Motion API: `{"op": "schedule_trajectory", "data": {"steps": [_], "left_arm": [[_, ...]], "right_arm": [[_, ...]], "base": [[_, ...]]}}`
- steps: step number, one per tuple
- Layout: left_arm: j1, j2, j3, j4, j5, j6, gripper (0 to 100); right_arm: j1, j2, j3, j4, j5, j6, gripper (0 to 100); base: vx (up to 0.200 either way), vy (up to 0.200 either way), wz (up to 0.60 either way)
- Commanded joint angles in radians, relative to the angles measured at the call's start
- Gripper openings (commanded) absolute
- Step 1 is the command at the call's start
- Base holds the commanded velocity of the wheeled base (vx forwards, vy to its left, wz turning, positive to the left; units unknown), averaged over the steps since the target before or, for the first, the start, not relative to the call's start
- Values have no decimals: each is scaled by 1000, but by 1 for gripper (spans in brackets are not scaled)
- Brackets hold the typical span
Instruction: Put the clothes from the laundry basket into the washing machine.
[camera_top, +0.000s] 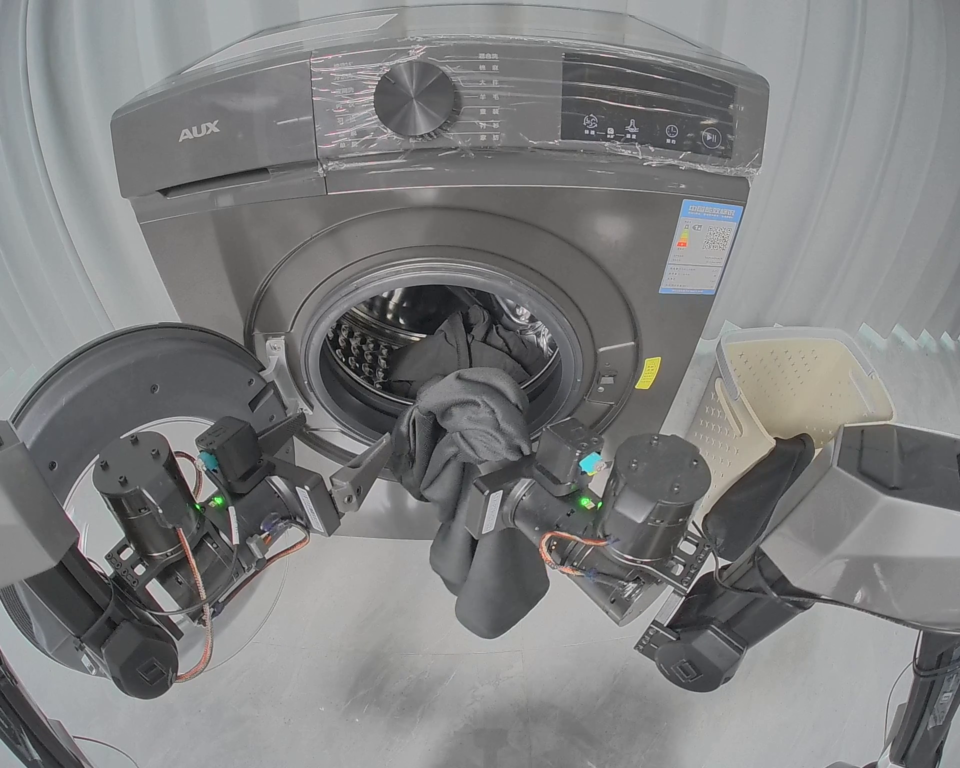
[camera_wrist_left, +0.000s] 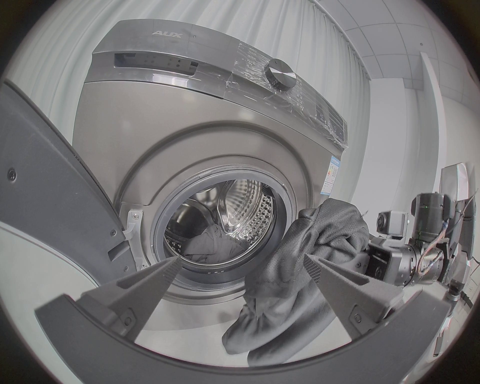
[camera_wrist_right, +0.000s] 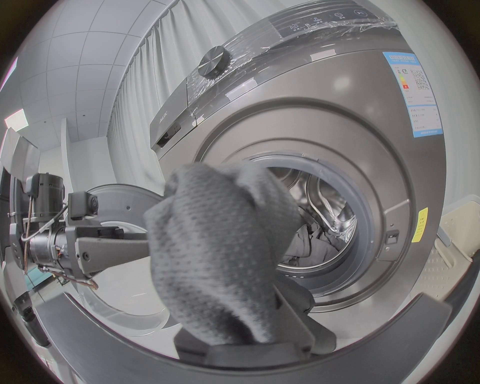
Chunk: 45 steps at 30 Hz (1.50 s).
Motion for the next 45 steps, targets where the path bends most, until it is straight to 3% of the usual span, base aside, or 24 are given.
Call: {"op": "schedule_trajectory", "data": {"steps": [1, 9, 14, 22, 45], "left_arm": [[-1, 2, 6, -1, -1, 2, 100], [4, 23, 35, -1, -4, 5, 100], [4, 31, 70, -1, -42, 11, 100], [7, 89, 88, -3, -54, 13, 100], [13, 118, -33, -6, -53, 2, 100]], "right_arm": [[-12, -27, -1, 1, -3, -2, 0], [-35, -53, -27, 20, -18, -2, 0], [-35, -53, -61, 20, -20, 0, 0], [-10, -94, -59, 18, -11, 0, 0], [40, -96, -29, 6, -17, 0, 0]], "base": [[0, 0, 0], [0, 0, 0], [0, 0, 0], [0, 0, 0], [0, 0, 0]]}}
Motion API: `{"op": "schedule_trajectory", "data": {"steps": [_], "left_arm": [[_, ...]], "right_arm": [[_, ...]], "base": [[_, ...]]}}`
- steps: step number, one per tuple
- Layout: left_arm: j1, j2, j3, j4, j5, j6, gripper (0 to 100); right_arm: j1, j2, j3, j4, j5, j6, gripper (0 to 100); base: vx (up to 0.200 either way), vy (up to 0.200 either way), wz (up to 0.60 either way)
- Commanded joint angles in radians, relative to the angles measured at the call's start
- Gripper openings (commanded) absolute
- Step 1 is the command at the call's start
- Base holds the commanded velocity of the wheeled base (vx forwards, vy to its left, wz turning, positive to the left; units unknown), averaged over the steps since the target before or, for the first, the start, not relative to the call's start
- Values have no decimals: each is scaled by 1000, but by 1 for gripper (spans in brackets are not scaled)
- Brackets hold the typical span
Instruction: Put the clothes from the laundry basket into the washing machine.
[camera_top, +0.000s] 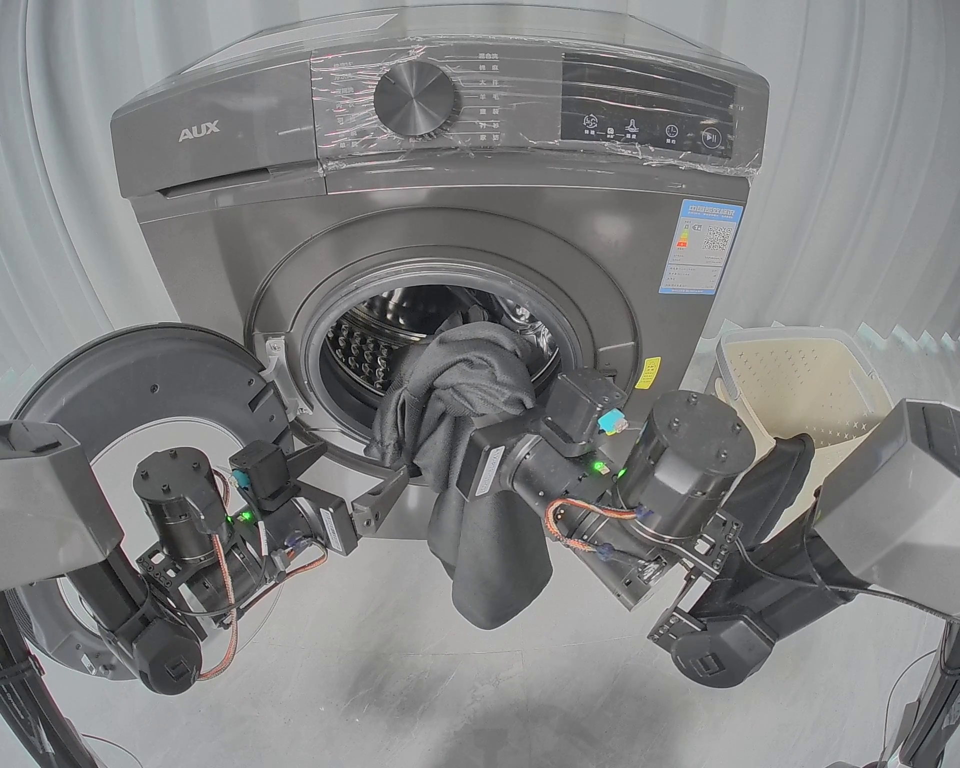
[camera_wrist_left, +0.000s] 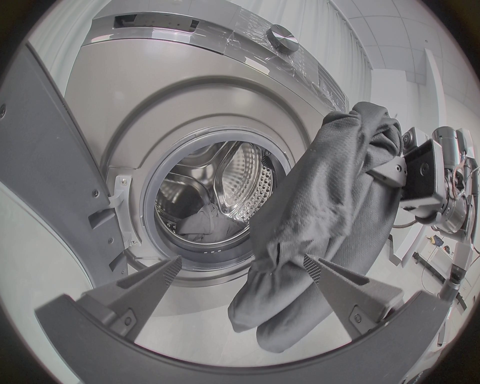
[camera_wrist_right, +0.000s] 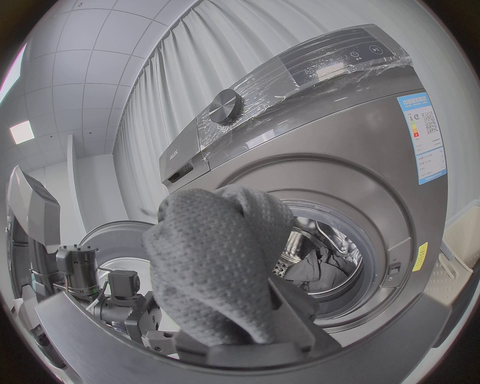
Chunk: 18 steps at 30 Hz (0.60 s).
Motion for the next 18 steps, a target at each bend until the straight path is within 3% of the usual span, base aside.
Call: {"op": "schedule_trajectory", "data": {"steps": [1, 18], "left_arm": [[-1, 0, -20, -2, 0, -1, 100], [-3, 1, -60, -3, -3, -1, 100]], "right_arm": [[4, 6, 3, -1, -1, 0, 0], [36, 21, 18, -4, -3, 1, 0]], "base": [[0, 0, 0], [0, 0, 0]]}}
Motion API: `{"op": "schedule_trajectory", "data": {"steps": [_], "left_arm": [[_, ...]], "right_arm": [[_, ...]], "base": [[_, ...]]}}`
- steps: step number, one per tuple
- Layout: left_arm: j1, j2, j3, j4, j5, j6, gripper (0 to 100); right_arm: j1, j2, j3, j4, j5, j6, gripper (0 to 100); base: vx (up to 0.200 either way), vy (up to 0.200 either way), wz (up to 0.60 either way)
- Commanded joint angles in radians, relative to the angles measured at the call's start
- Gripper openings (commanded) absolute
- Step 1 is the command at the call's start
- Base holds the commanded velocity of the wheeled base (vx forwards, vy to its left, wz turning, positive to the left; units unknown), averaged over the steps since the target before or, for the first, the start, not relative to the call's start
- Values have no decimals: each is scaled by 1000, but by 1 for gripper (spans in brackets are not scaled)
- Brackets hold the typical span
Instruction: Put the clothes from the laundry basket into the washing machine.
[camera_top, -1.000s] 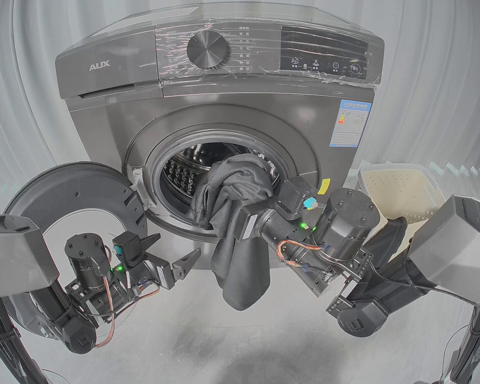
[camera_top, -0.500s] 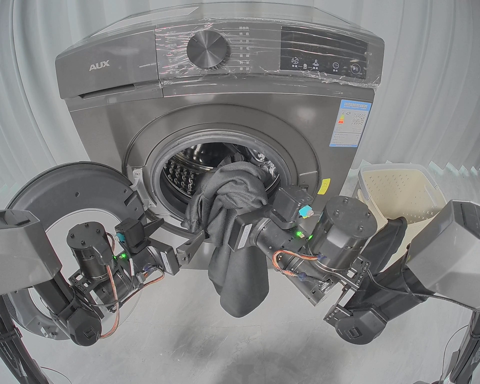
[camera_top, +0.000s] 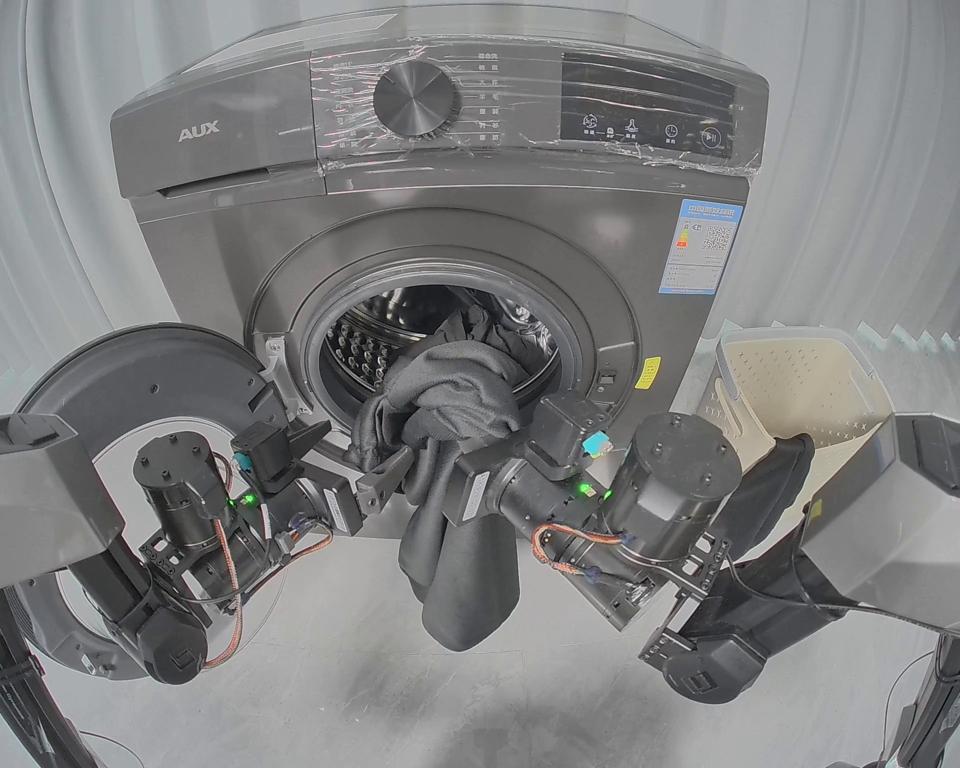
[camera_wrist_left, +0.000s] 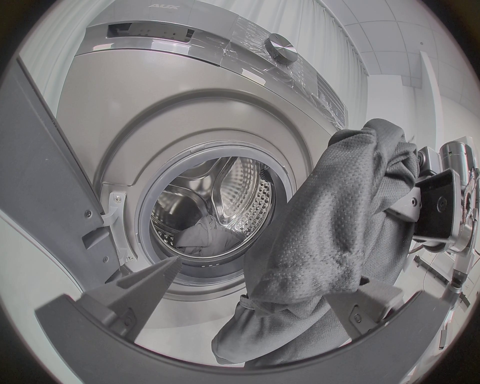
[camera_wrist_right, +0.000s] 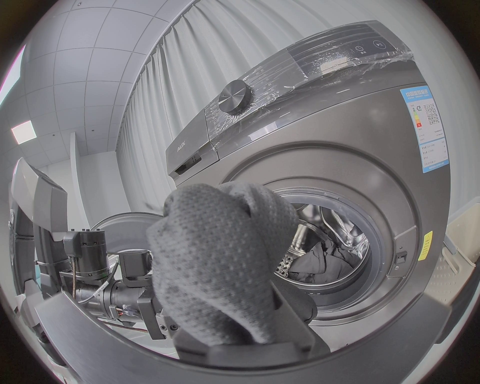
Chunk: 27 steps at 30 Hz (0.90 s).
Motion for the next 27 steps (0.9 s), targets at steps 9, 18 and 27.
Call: {"op": "schedule_trajectory", "data": {"steps": [9, 18, 27], "left_arm": [[3, 1, -7, 0, -2, 0, 0], [10, -51, -19, 0, 0, -3, 0], [-8, -141, -36, 1, 0, -3, 0]], "right_arm": [[13, 18, 2, -2, -1, 9, 0], [-12, 23, 31, 0, -1, 11, 0], [-16, 80, 100, 0, 10, 13, 100]], "base": [[0, 0, 0], [0, 0, 0], [0, 0, 0]]}}
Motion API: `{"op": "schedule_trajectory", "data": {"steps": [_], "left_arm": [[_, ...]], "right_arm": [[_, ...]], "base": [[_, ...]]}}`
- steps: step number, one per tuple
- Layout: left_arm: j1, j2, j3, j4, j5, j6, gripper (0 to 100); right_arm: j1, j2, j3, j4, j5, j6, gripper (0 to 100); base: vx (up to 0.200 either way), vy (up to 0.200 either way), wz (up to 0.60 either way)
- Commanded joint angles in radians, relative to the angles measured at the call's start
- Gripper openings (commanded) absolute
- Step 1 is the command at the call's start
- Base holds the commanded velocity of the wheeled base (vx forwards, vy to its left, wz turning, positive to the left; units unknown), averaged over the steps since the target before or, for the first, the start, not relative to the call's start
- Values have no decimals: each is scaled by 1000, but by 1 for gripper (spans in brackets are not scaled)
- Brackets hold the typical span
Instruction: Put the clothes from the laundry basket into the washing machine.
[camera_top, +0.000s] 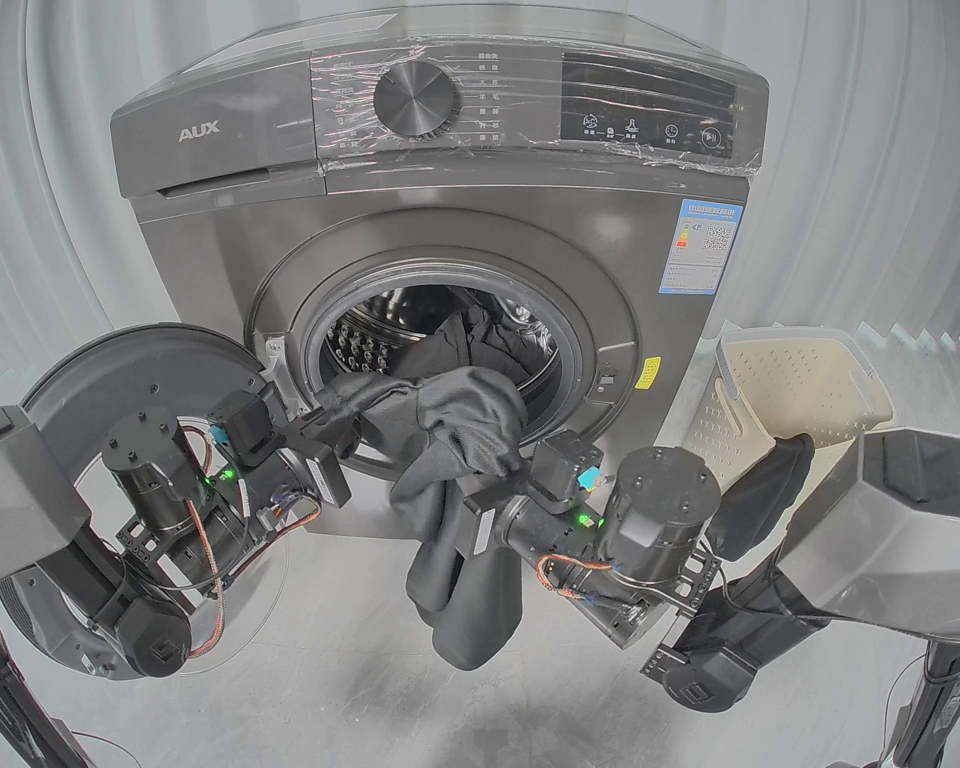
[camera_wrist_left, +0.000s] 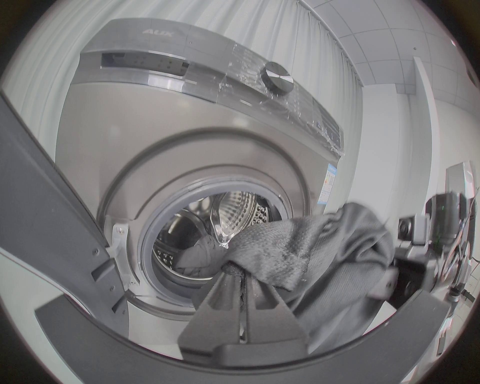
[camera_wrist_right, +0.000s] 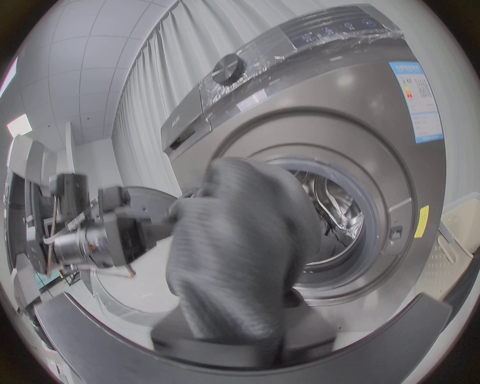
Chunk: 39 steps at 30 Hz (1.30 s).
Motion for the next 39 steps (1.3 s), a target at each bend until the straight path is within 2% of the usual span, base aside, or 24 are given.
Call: {"op": "schedule_trajectory", "data": {"steps": [1, 8, 14, 25, 34, 39], "left_arm": [[-7, -68, -20, 0, 1, -1, 0], [-8, -79, -46, 0, 4, -1, 0], [-20, -87, -49, 0, 7, 0, 0], [-43, -110, -46, 0, 11, 0, 0], [-51, -121, -36, 0, 7, 5, 0], [-57, -119, -30, 0, 7, 8, 0]], "right_arm": [[-1, 48, 60, 2, 7, 0, 100], [7, 94, 213, 15, 10, -7, 100], [0, 107, 245, 17, 10, -11, 100], [-6, 109, 222, 14, 7, -11, 100], [-16, 87, 133, 11, 10, -11, 100], [-16, 75, 58, 2, 38, -16, 100]], "base": [[0, 0, 0], [0, 0, 0], [0, 0, 0], [0, 0, 0], [0, 0, 0], [0, 0, 0]]}}
